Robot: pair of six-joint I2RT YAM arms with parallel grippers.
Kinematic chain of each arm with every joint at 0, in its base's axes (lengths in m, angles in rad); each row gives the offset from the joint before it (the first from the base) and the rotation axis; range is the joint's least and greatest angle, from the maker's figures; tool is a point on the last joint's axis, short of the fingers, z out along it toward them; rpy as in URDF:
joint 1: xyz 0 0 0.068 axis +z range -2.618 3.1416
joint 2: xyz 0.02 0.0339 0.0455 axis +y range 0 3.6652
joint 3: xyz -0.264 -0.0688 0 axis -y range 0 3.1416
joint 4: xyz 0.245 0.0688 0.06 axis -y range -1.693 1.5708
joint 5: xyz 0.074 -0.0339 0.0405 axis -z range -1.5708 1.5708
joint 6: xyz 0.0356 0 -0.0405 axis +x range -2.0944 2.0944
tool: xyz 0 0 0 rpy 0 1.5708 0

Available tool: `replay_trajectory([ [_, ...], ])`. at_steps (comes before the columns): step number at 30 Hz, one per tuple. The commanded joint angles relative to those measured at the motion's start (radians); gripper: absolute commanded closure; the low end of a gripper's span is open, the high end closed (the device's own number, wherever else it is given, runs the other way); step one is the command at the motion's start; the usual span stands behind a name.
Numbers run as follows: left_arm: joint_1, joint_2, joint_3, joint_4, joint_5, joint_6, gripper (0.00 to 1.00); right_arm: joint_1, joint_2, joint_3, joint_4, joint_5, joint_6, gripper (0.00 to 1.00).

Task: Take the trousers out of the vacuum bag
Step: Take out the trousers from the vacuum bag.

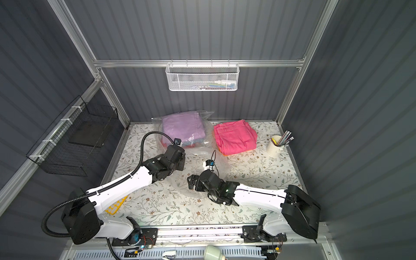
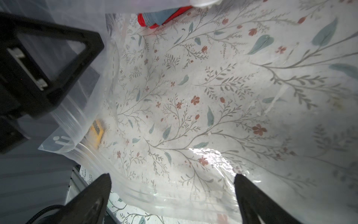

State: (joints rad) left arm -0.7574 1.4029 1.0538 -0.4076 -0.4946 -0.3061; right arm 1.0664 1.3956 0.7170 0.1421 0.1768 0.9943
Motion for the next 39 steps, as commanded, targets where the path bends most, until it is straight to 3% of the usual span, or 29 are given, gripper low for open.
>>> replay_trajectory([
  [1,0.007,0.004,0.044,0.0,0.017,0.027,1.0,0.009,0.063,0.018,0.065,-0.025,0.068,0.01],
  [6,0.006,-0.032,0.035,-0.005,0.022,0.043,1.0,-0.005,0.134,0.034,0.111,-0.017,0.097,0.01],
  [13,0.006,-0.111,-0.01,0.015,0.09,0.087,1.0,-0.103,0.198,0.063,0.141,-0.045,0.122,0.01],
  [18,0.007,-0.164,-0.02,0.033,0.159,0.12,1.0,-0.083,0.233,0.113,0.103,-0.014,0.14,0.02],
  [28,0.006,-0.183,0.008,0.038,0.186,0.142,1.0,-0.049,0.379,0.273,0.048,-0.038,0.176,0.03],
  [39,0.006,-0.243,0.01,0.021,0.183,0.145,1.0,-0.141,0.507,0.407,0.054,-0.028,0.152,0.03],
])
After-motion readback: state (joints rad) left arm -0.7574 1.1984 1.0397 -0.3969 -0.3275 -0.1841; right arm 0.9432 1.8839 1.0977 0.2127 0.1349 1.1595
